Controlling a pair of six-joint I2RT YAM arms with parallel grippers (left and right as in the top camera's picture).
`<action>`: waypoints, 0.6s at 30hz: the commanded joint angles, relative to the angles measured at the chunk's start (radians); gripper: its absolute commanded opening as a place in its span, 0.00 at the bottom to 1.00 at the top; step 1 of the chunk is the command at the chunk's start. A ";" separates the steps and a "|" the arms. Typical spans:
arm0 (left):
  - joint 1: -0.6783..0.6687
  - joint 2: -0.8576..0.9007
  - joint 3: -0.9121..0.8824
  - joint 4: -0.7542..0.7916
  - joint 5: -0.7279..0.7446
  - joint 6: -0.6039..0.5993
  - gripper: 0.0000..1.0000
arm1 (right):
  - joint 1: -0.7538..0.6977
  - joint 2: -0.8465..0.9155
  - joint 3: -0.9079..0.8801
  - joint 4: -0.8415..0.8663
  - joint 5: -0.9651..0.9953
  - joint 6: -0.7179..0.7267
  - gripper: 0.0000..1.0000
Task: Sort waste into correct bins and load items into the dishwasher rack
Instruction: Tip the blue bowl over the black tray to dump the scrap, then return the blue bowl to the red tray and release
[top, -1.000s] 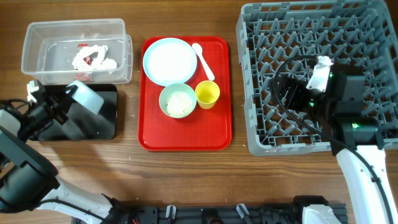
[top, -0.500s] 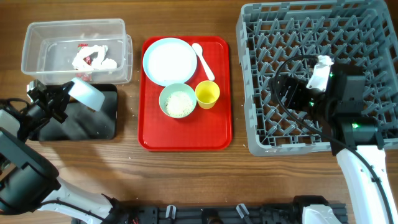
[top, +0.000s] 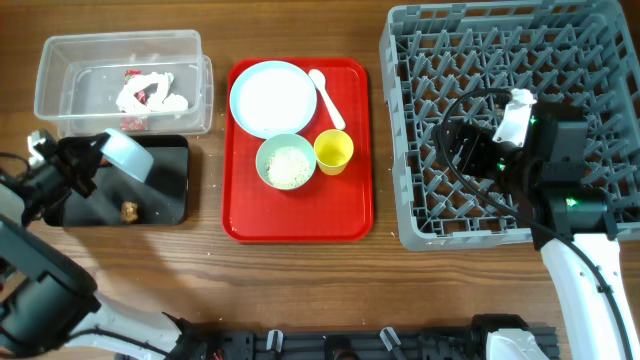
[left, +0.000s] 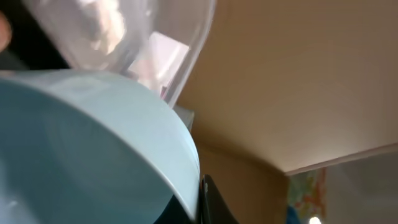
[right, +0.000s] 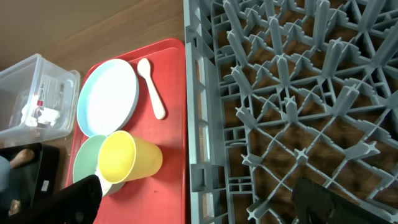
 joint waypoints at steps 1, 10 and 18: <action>-0.031 -0.205 0.016 0.023 -0.030 0.049 0.04 | 0.005 0.008 0.018 0.005 -0.027 0.007 1.00; -0.568 -0.678 0.015 -0.209 -0.896 0.198 0.04 | 0.005 0.008 0.018 0.006 -0.027 0.007 1.00; -1.120 -0.522 -0.057 -0.315 -1.207 0.197 0.04 | 0.005 0.008 0.018 0.008 -0.027 0.004 1.00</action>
